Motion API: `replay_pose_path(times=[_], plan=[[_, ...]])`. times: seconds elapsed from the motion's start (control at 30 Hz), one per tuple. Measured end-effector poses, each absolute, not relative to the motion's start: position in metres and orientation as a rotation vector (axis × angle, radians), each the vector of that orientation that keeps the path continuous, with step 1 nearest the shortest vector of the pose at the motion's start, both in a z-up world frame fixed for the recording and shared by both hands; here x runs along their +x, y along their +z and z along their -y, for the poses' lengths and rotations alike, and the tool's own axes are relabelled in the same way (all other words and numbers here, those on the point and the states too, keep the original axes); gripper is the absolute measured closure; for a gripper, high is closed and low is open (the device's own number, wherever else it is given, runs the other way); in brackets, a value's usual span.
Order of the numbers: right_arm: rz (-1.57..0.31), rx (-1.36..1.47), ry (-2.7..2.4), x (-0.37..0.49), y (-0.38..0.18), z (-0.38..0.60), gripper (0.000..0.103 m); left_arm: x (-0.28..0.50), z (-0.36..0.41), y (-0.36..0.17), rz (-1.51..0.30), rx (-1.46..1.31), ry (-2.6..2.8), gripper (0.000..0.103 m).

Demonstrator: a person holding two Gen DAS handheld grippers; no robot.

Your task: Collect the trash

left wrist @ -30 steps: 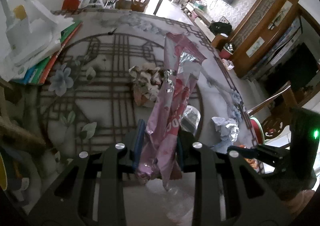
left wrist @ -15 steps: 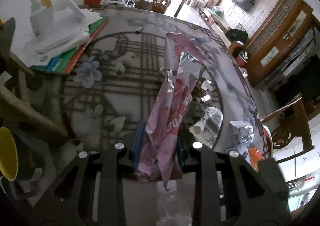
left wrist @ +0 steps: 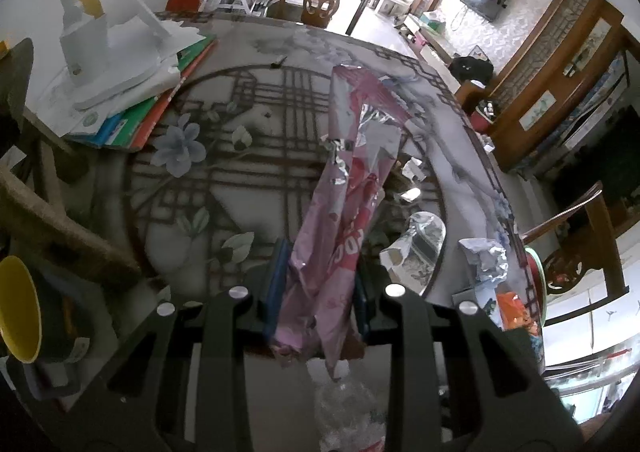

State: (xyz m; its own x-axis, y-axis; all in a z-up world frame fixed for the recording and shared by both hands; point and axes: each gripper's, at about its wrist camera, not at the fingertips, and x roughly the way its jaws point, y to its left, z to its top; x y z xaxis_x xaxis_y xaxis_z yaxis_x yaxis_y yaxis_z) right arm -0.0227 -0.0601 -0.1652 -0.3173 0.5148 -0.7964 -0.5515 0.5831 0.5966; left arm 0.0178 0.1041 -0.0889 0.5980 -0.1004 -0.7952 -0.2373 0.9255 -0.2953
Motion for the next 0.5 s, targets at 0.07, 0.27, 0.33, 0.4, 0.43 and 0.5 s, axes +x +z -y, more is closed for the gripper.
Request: replay_pose_path(times=[0.07,0.27,0.33,0.4,0.43,0.5], plan=[[-1.503,0.035,1.051,-0.007,-0.151,0.072,0.051,0.019,-0.102,-0.087,-0.928,-0.395,0.076,0.075],[-1.342,0.193,0.926,0.040,-0.116,0.121,0.051,0.024,-0.088,-0.082,-0.926,-0.393,0.043,0.075],[-1.287,0.253,0.875,0.056,-0.103,0.143,0.051,0.027,-0.078,-0.082,-0.930,-0.386,0.026,0.075],[-1.248,0.290,0.842,0.065,-0.094,0.159,0.051,0.030,-0.069,-0.082,-0.934,-0.385,0.010,0.075],[-1.218,0.312,0.816,0.071,-0.088,0.171,0.051,0.031,-0.063,-0.082,-0.937,-0.384,0.003,0.075],[-1.188,0.334,0.790,0.077,-0.080,0.184,0.051,0.034,-0.052,-0.082,-0.943,-0.377,-0.010,0.075]])
